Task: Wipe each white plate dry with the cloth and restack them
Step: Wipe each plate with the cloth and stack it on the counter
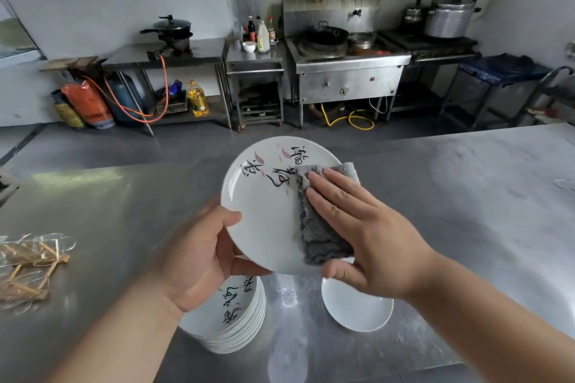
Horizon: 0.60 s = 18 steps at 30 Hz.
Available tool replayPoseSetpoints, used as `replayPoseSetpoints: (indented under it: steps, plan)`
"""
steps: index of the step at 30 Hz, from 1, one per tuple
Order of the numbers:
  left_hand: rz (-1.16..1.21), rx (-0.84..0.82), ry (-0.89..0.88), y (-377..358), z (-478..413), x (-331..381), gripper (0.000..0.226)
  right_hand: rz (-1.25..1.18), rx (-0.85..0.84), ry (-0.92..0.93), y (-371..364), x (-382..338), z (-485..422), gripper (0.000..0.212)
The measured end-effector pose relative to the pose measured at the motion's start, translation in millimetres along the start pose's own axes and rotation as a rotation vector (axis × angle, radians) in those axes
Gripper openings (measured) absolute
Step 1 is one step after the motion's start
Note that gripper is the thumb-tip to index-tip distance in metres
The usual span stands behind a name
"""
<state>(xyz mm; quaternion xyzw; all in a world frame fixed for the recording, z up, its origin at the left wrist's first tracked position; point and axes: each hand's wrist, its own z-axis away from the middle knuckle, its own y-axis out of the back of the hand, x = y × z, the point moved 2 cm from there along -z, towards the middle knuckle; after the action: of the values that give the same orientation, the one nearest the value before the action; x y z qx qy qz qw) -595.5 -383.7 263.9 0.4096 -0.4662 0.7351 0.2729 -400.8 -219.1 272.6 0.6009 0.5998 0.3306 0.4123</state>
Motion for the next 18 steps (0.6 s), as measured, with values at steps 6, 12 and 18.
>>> replayPoseSetpoints:
  steps: [6, 12, 18]
  plan:
    - [0.067, -0.008, -0.145, -16.8, 3.7, -22.9, 0.054, 0.058, -0.062, -0.199, 11.7, -2.3, -13.7, 0.101]
    - [0.191, 0.091, -0.202, -18.2, 0.0, -34.6, 0.057, -0.03, -0.083, -0.257, -32.6, -61.0, 23.7, 0.097]
    - [0.188, 0.046, -0.204, -21.2, 4.2, -34.5, 0.059, 0.088, -0.103, -0.259, -2.4, -10.3, -9.2, 0.096]
